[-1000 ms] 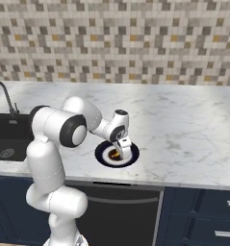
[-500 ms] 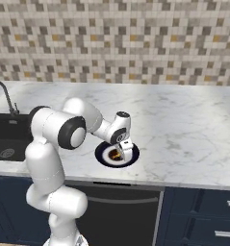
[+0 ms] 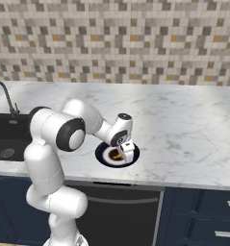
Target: Pick up the knife from the drawer and place it on the cutting board. Then place the meat from the plate to the cutting board.
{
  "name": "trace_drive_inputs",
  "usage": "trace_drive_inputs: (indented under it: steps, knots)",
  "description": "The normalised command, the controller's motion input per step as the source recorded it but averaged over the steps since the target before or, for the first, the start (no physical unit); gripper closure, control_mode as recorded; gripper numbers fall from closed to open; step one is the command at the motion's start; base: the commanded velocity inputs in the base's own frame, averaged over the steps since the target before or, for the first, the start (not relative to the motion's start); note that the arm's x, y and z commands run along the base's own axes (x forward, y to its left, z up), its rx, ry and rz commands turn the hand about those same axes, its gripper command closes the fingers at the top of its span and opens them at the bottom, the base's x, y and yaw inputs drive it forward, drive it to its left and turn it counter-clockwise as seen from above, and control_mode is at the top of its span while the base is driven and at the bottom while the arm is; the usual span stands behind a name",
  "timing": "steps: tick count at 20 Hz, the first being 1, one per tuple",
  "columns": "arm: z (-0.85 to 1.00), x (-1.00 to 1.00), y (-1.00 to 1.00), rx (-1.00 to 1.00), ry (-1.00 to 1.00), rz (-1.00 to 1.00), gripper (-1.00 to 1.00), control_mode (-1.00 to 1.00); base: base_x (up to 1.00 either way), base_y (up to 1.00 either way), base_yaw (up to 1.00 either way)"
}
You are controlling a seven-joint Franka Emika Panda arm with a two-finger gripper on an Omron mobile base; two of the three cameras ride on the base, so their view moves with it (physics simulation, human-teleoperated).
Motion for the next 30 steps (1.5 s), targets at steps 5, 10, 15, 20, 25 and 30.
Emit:
trace_drive_inputs:
  steps: [5,10,15,20,25,30]
  knots:
    - [0.11,-0.17,-0.19,0.00,-0.03,-0.04,1.00,-1.00,0.00,0.00,0.00]
    - [0.40,-0.18,-0.13,0.00,-0.07,-0.05,1.00,-1.00,0.00,0.00,0.00]
    - [0.54,-0.12,0.00,0.00,-0.09,-0.06,1.00,-1.00,0.00,0.00,0.00]
    - [0.59,-0.10,0.00,0.00,-0.07,-0.05,1.00,-1.00,0.00,0.00,0.00]
    - [0.69,-0.08,0.00,0.00,-0.05,-0.05,1.00,-1.00,0.00,0.00,0.00]
    - [0.74,-0.02,0.00,0.00,-0.02,-0.06,1.00,-1.00,0.00,0.00,0.00]
